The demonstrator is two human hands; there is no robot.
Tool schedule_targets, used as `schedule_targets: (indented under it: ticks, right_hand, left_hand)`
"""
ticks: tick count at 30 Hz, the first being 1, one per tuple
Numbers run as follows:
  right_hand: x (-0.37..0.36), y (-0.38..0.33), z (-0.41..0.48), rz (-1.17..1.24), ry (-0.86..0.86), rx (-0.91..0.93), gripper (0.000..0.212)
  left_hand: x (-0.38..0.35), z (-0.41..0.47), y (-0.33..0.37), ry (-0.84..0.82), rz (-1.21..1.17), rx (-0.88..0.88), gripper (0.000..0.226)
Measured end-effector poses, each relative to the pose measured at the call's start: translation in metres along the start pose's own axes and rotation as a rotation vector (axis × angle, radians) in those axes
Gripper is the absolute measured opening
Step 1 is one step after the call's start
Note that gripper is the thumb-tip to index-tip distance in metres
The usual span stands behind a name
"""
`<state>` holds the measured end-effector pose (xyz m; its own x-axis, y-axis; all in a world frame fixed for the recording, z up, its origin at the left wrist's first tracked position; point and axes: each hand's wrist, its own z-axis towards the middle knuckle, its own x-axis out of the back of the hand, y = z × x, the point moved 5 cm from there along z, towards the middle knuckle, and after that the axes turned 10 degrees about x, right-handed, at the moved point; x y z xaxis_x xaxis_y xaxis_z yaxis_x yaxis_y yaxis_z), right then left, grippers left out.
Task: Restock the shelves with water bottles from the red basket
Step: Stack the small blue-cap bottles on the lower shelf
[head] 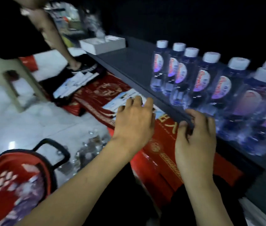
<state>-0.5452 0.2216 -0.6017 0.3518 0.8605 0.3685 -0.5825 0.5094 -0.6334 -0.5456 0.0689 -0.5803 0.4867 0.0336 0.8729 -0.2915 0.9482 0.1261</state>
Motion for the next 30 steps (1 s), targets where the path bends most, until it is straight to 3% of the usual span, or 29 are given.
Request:
schedule_targets:
  ticks: [8, 18, 23, 30]
  right_hand:
    - [-0.124, -0.093, -0.033, 0.214, -0.397, 0.215, 0.030]
    - [-0.238, -0.232, -0.132, 0.406, -0.909, 0.571, 0.024]
    - [-0.310, -0.294, -0.181, 0.352, -1.194, 0.734, 0.023]
    - [-0.400, -0.334, -0.305, 0.248, -1.686, 0.679, 0.028]
  left_hand:
    - [0.065, -0.058, -0.174, -0.020, 0.314, 0.271, 0.033]
    - [0.098, -0.223, -0.400, -0.322, 0.518, 0.772, 0.036]
    - [0.063, -0.301, -0.482, -0.527, 0.359, 1.061, 0.035]
    - [-0.028, -0.421, -0.539, -0.857, -0.042, 1.335, 0.031]
